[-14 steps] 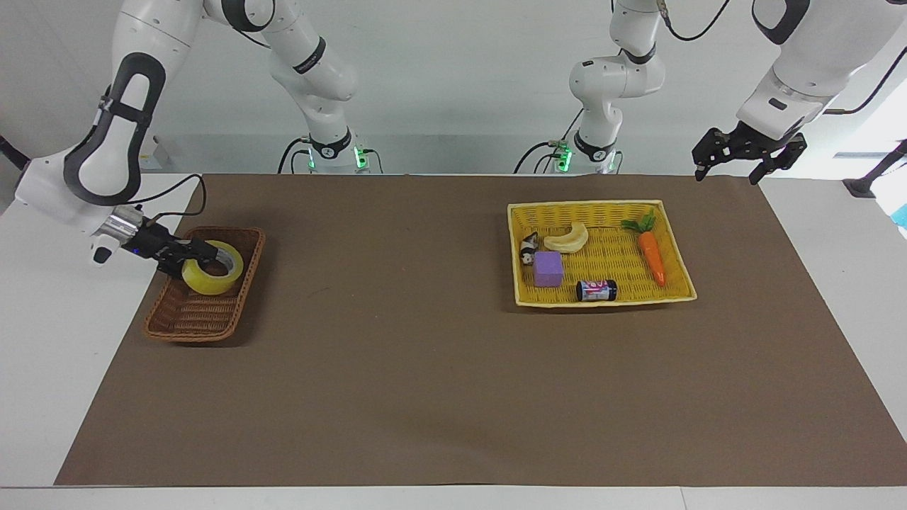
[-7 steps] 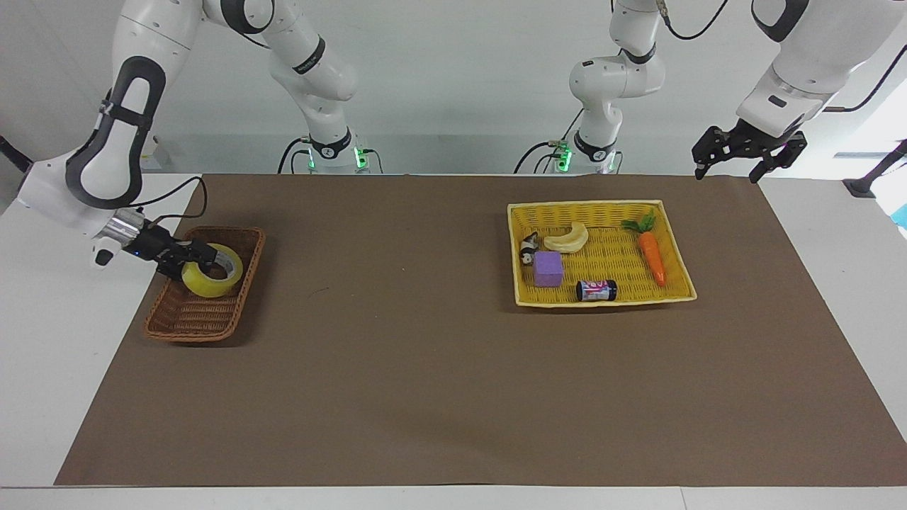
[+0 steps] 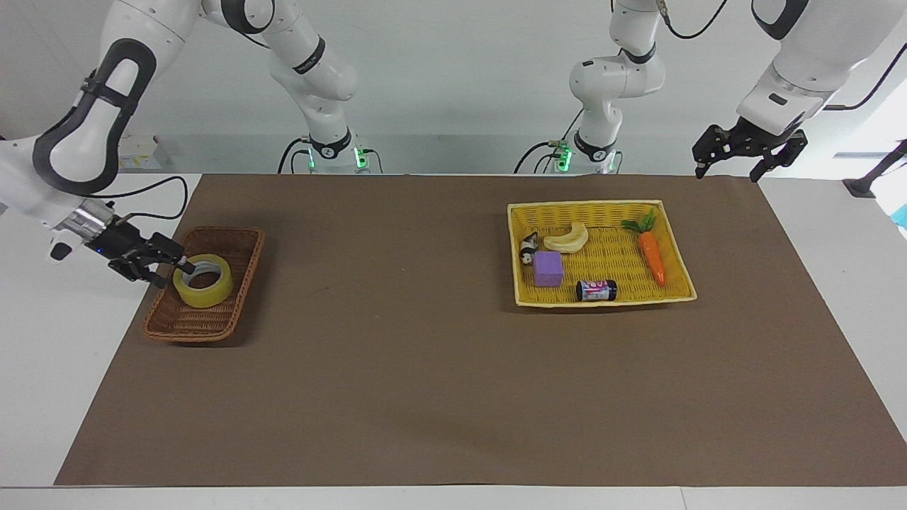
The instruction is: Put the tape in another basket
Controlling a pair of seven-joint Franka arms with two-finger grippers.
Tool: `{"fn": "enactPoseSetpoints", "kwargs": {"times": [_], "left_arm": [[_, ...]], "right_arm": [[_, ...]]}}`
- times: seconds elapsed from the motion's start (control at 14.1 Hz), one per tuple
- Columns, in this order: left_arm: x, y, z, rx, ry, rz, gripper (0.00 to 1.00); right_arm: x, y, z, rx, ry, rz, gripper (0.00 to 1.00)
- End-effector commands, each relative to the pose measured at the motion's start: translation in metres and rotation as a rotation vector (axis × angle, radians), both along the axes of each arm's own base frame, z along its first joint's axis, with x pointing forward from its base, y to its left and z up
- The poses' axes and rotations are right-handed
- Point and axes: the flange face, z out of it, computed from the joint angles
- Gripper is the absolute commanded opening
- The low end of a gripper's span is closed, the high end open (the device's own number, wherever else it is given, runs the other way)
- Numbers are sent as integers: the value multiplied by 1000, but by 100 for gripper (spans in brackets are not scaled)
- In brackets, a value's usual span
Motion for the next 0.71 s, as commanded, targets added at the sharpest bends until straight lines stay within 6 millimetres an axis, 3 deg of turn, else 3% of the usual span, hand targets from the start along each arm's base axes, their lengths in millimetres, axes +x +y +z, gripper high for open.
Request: {"fn": "enactPoseSetpoints", "kwargs": {"times": [0.0, 0.14, 0.64], "left_arm": [[-7, 4, 2, 12, -4, -3, 100], [-7, 4, 2, 12, -4, -3, 100], [-7, 3, 2, 12, -4, -4, 100]], "right_arm": [[13, 32, 43, -110, 20, 0, 100], [27, 54, 85, -202, 3, 4, 100], [16, 140, 150, -320, 88, -85, 100]]}}
